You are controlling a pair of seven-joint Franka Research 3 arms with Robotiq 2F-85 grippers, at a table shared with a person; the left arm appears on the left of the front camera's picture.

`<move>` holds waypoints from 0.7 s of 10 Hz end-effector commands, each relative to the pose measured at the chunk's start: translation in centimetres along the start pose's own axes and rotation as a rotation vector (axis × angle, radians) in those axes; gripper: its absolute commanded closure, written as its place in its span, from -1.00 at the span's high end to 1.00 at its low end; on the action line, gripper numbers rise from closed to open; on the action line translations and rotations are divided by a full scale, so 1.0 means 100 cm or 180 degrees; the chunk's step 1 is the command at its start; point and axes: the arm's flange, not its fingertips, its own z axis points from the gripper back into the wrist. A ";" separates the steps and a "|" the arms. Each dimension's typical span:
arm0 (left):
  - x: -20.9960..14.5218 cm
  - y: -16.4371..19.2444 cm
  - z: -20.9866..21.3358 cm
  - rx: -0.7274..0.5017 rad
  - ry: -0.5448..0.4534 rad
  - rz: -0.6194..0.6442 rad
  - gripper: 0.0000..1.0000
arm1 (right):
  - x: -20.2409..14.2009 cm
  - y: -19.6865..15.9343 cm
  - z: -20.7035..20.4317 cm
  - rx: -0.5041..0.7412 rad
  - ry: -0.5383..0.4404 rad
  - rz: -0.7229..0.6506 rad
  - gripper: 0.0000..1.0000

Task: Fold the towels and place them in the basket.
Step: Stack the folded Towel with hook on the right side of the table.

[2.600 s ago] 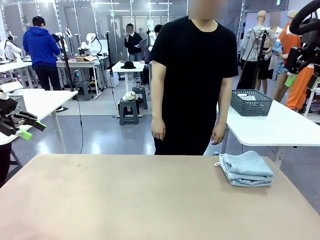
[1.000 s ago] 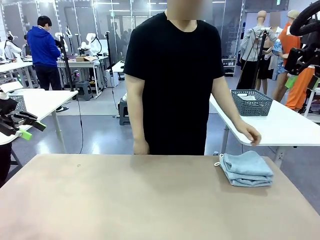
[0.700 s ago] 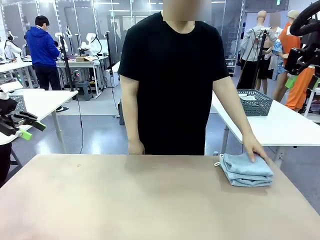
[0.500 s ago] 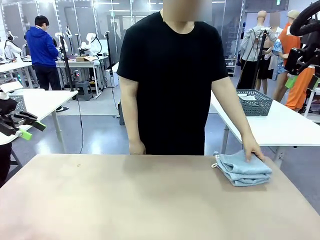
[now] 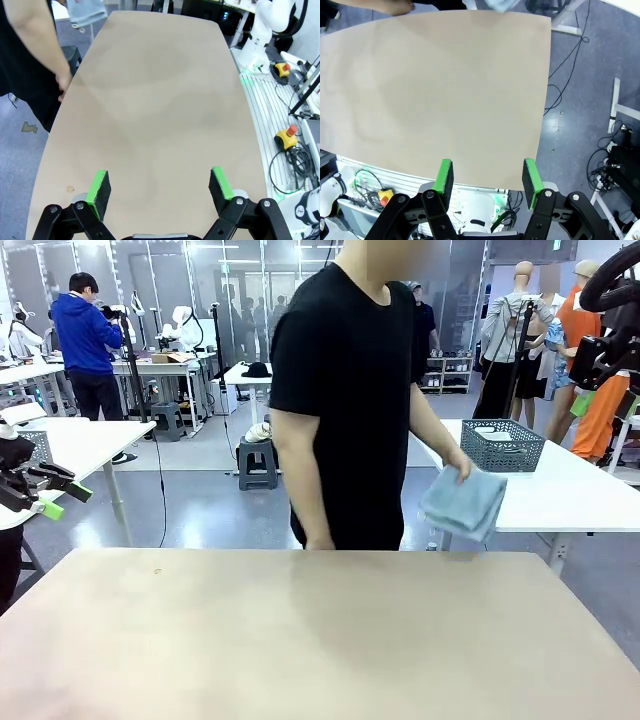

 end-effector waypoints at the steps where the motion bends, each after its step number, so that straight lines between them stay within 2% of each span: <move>1: 0.001 0.000 0.001 0.0003 0.0004 0.0001 1.00 | 0.001 0.000 0.001 0.0050 0.0021 0.0021 0.38; 7: 0.001 0.000 0.001 0.0003 0.0004 0.0001 1.00 | 0.001 0.000 0.001 0.0050 0.0021 0.0021 0.38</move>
